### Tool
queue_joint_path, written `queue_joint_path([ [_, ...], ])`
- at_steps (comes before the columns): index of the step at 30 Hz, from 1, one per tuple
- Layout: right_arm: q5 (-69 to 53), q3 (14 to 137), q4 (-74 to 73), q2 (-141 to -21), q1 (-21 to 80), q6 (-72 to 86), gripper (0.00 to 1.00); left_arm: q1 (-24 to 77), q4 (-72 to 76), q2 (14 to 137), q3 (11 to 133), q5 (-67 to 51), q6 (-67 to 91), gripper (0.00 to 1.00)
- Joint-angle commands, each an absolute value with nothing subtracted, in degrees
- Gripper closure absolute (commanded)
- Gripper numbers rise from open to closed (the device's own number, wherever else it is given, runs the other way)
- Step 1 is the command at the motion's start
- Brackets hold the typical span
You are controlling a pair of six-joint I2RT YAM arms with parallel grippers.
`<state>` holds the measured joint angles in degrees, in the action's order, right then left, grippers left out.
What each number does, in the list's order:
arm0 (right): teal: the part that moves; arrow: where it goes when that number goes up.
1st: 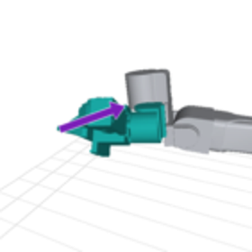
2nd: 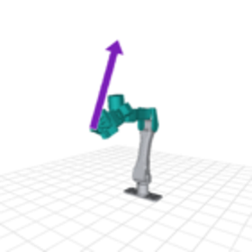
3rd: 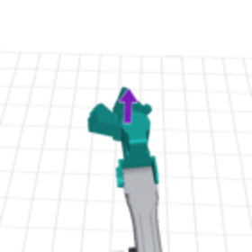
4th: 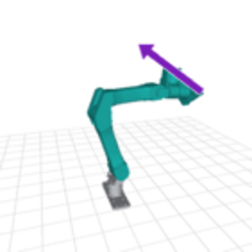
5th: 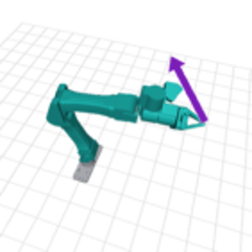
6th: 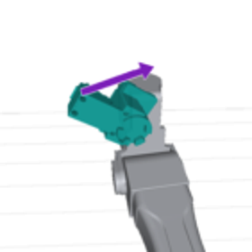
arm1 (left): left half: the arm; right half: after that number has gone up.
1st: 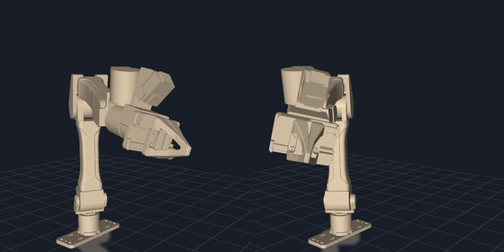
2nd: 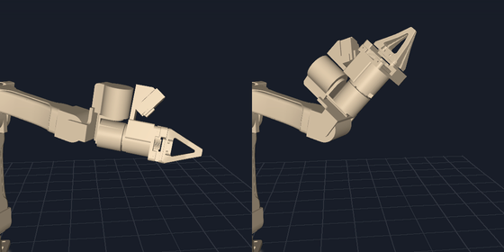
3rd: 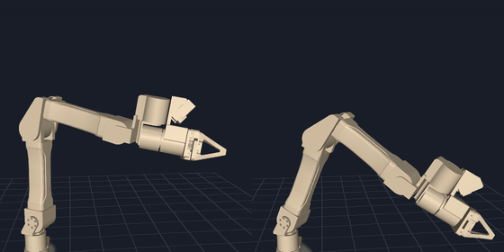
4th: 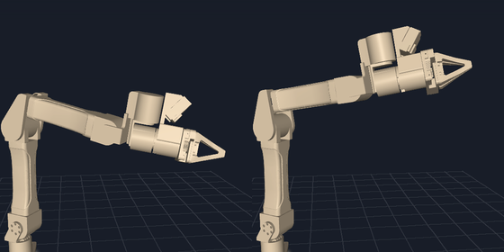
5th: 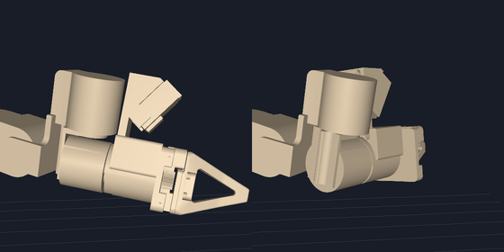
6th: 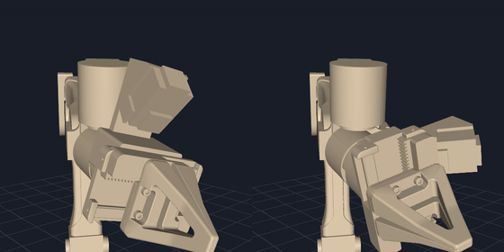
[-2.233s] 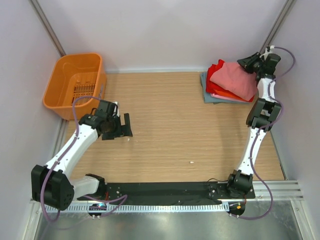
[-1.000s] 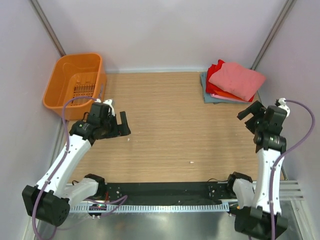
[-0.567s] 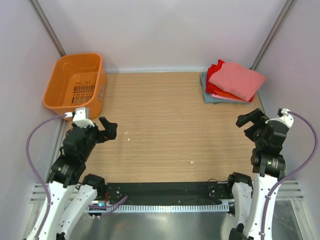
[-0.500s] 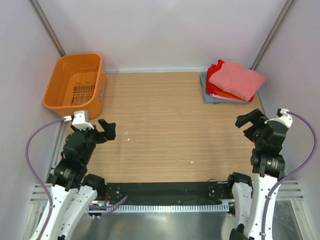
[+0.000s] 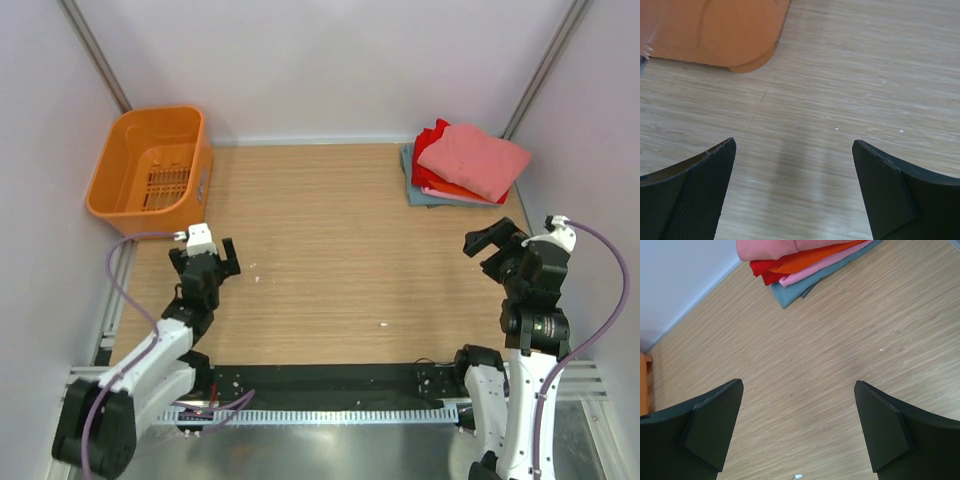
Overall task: Fold and stack the t-shirts
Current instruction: Reset both grippers
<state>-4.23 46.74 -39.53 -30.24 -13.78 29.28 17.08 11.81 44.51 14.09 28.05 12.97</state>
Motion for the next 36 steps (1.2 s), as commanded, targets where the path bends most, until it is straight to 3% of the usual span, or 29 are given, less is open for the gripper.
queue_joint_path([
  [1,-4.3,46.0,-38.7,-29.4,-12.7,30.1,0.00,15.6,30.5,54.4,16.3,27.8,9.6,0.00],
  [7,-4.2,46.1,-39.5,-31.4,-12.2,30.4,0.00,9.3,43.7,72.0,18.1,17.4,8.9,0.00],
  [8,-4.4,46.1,-39.7,-31.6,-12.2,30.6,0.00,8.7,37.0,73.5,20.5,12.2,8.7,0.02],
  [10,-4.3,45.9,-39.5,-31.7,-12.2,30.7,0.00,8.3,39.4,76.3,22.8,10.2,6.6,0.09],
  [14,-4.2,46.4,-39.9,-31.6,-12.2,30.5,0.00,7.6,34.8,79.9,26.5,6.5,1.7,0.09],
  [16,-4.5,46.7,-40.5,-31.4,-12.2,30.5,0.00,6.9,41.1,79.4,23.0,5.4,-1.3,0.04],
  [17,-4.4,46.7,-40.7,-31.1,-12.2,30.5,0.00,5.8,53.5,80.3,17.3,5.7,-0.6,0.02],
  [20,-4.3,46.6,-40.5,-31.1,-12.2,30.5,0.00,4.9,65.0,86.2,14.6,8.0,1.4,0.02],
  [23,-4.1,46.5,-40.3,-31.6,-12.1,30.7,0.00,1.9,56.7,84.8,17.8,2.5,4.6,0.00],
  [36,-5.7,45.4,-38.8,-32.1,-12.1,30.4,0.00,0.2,57.5,85.2,17.8,1.8,5.6,0.00],
])
